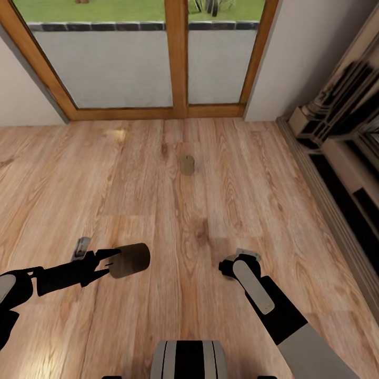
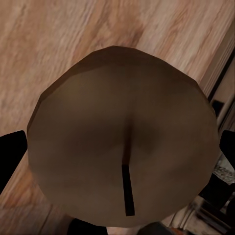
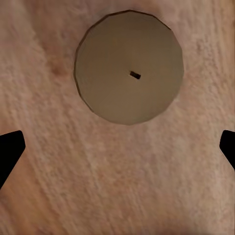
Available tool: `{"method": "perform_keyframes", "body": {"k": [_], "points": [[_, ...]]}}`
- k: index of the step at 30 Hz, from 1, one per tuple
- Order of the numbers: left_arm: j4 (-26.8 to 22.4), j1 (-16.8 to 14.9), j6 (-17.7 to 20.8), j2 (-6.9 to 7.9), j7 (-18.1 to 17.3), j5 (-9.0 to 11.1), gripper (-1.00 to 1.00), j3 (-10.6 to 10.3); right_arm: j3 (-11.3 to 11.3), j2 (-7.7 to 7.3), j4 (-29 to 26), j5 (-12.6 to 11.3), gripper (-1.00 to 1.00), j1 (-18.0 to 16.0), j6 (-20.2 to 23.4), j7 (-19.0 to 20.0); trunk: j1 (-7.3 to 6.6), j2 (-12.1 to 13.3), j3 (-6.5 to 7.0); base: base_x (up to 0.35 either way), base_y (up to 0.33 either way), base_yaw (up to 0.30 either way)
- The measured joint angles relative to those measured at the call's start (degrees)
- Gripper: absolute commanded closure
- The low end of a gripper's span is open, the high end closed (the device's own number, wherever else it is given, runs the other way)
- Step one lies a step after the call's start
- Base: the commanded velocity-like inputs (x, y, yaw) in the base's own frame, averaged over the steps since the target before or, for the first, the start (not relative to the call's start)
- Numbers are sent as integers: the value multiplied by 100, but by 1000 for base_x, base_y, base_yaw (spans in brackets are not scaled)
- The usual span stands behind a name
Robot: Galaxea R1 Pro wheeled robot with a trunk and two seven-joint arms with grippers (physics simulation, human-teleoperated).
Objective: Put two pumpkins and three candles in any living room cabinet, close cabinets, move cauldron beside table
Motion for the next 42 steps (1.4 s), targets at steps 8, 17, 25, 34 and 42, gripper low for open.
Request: {"method": "perform_keyframes", "body": {"k": [8, 17, 25, 34, 42], "points": [[-2, 4, 1, 0, 0, -5, 100, 3, 0, 6, -1, 0, -100, 0, 0, 0, 0, 0, 0, 88, 0, 0], [0, 6, 2, 0, 0, -4, 100, 3, 0, 6, -1, 0, -100, 0, 0, -1, 0, 0, 0, 122, 0, 0], [5, 5, 7, 0, 0, 3, 100, 0, 0, 6, 0, 0, -100, 0, 0, 0, 0, 0, 0, 65, 0, 0], [5, 6, 7, 0, 1, -10, 100, 2, 0, 2, 8, -1, -100, 0, -28, 21, 6, -2, -44, 6, 0, 0], [-16, 6, 10, 2, -13, 202, 100, 1, 0, 5, 8, 14, -100, 0, -62, 51, 27, -13, -221, 0, 0, 0]]}}
